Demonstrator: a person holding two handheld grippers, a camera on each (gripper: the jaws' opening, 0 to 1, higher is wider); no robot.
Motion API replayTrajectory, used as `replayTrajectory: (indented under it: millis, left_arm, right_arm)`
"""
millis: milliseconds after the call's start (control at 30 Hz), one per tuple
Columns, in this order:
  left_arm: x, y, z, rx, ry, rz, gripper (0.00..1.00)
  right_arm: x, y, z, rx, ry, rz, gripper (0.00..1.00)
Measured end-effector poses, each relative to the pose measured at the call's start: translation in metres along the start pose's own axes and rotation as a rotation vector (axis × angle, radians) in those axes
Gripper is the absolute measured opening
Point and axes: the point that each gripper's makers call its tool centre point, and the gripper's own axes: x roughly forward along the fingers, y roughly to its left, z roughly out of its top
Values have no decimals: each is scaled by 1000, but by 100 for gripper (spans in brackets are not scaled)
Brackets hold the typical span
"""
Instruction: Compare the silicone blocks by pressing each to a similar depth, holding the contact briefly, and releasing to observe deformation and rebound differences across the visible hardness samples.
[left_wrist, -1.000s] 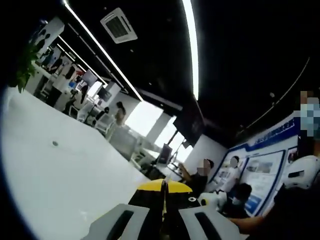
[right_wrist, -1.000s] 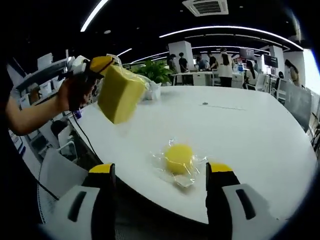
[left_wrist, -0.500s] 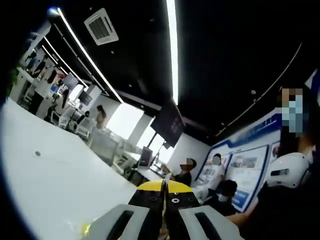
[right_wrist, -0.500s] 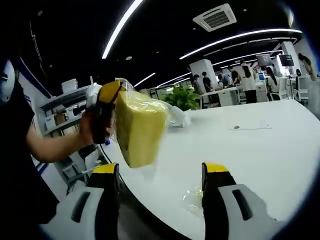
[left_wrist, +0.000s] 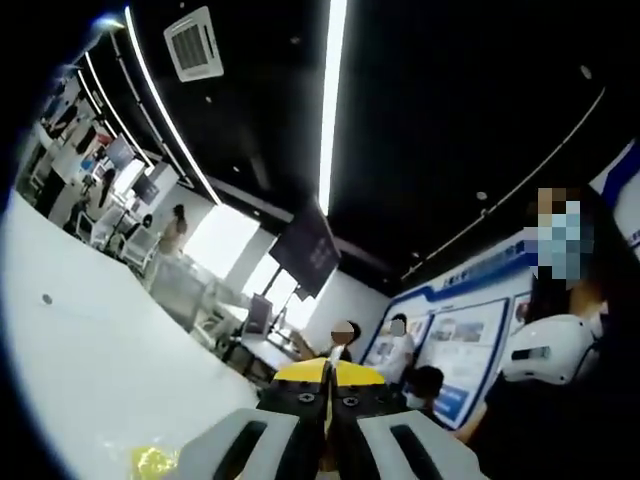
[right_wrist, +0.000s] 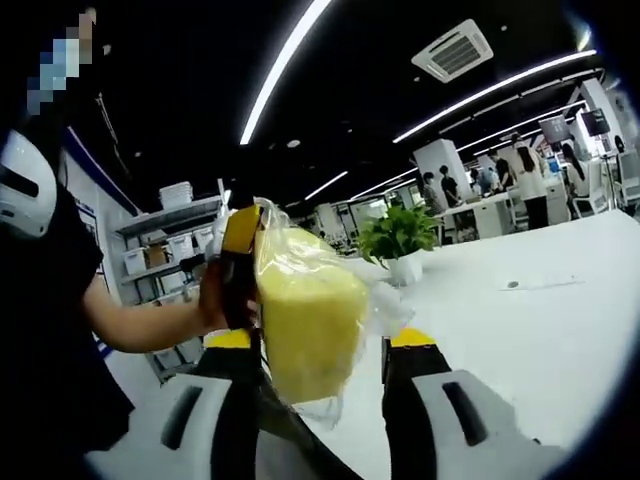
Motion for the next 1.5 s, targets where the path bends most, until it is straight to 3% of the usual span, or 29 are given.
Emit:
replayTrajectory:
  millis: [467, 700, 1167, 1500]
  left_arm:
    - [-4, -1, 4, -22, -60, 12, 0]
    - [-7, 0, 5, -21, -79, 22, 0]
    - [-7, -2, 5, -37, -95, 13, 0]
    - [-8, -7, 7, -37, -101, 10, 0]
  right_arm:
    - [1, 13, 5, -60, -19, 43, 30]
    - [-1, 20, 8, 0, -31, 75, 24]
    - [-3, 21, 10, 31, 1, 52, 8]
    - [-2, 24, 12, 78, 13, 53, 3]
